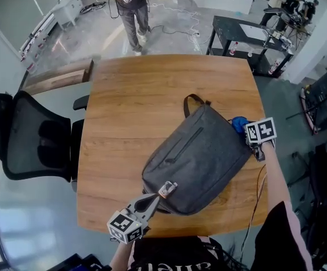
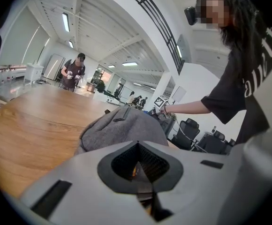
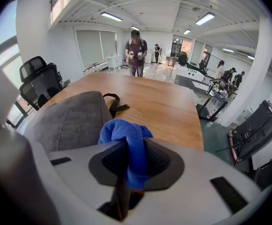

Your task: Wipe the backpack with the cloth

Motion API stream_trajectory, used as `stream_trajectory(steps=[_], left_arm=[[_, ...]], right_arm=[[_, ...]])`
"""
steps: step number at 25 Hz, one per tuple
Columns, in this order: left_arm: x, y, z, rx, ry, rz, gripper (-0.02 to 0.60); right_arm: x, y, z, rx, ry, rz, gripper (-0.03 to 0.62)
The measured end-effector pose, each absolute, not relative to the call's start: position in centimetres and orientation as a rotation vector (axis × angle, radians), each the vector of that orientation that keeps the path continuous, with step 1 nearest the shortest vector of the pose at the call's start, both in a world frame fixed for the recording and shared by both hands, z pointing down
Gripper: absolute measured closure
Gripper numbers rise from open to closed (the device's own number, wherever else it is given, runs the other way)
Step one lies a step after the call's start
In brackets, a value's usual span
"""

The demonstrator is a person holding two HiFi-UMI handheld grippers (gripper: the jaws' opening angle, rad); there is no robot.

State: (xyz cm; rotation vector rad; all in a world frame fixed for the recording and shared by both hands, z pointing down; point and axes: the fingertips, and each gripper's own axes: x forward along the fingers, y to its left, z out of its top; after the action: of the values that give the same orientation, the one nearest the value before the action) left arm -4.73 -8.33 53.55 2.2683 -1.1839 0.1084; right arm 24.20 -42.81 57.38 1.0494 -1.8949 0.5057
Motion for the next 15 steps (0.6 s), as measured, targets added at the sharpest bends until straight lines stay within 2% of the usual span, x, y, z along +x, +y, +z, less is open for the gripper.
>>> stream_trajectory(steps=[15], left_arm=[[-9.9,-9.2,54.2,2.266,-1.144,0.1,0.583]], right_arm=[[14.6,-47.0,54.9,1.001,-1.915,0.384,0.516]])
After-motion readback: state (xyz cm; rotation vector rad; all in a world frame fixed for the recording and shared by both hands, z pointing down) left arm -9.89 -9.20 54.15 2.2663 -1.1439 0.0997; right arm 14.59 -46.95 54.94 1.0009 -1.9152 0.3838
